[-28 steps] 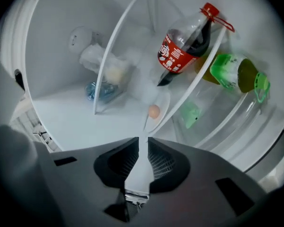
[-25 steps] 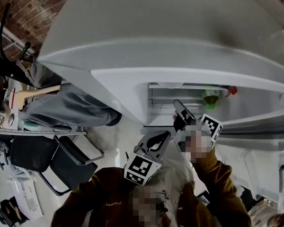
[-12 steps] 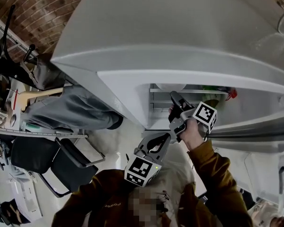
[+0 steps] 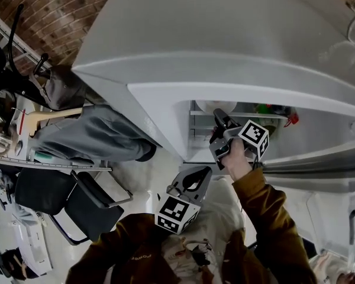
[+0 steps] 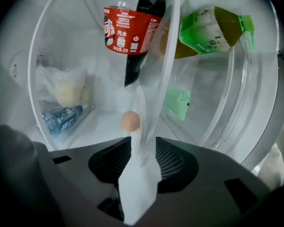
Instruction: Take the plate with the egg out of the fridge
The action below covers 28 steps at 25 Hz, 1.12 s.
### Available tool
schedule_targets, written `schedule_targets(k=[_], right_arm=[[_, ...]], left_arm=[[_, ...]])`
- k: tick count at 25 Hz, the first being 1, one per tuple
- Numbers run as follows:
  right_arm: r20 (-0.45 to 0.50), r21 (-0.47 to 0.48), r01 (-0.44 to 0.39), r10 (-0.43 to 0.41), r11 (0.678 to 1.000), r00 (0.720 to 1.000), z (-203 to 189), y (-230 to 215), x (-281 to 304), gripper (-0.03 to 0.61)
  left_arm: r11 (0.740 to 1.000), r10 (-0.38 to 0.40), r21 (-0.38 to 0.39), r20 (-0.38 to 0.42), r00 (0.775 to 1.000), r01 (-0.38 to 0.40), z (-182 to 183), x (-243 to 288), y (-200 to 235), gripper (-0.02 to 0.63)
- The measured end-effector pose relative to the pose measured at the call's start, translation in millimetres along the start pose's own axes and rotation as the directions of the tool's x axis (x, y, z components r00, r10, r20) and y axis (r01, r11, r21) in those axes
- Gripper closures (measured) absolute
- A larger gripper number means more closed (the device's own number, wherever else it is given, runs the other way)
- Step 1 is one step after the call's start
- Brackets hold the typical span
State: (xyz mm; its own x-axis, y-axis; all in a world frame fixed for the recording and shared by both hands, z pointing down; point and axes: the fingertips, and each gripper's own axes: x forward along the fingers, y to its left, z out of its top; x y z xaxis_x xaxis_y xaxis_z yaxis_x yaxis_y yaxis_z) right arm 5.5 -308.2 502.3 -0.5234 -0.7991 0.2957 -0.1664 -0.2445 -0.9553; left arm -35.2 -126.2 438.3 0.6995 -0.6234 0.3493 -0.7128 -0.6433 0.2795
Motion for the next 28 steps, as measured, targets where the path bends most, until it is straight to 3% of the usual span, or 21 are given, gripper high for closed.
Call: schedule_targets(k=[15,22,28], right_arm=[[-0.014,0.097,-0.042,0.044,0.994,0.999,-8,-11,-8,0.437],[0.018,0.098,-0.043,0.041,0.994,0.999,-4,-8,-12,0.441],[0.026,0.097,-0.080,0.078,0.992,0.997,-3,-2,-13,0.558]], left_arm=[[1.000,-0.005,-0.001,0.002,1.000,0.005,-2,-8,-6,0.606],[1.000,0.006,-0.006,0.008,1.000,-0.006,0,-12,-4,0.606],[1.000,0.021,-0.017,0.007,1.000,-0.021,-4,-13,2,0.606]])
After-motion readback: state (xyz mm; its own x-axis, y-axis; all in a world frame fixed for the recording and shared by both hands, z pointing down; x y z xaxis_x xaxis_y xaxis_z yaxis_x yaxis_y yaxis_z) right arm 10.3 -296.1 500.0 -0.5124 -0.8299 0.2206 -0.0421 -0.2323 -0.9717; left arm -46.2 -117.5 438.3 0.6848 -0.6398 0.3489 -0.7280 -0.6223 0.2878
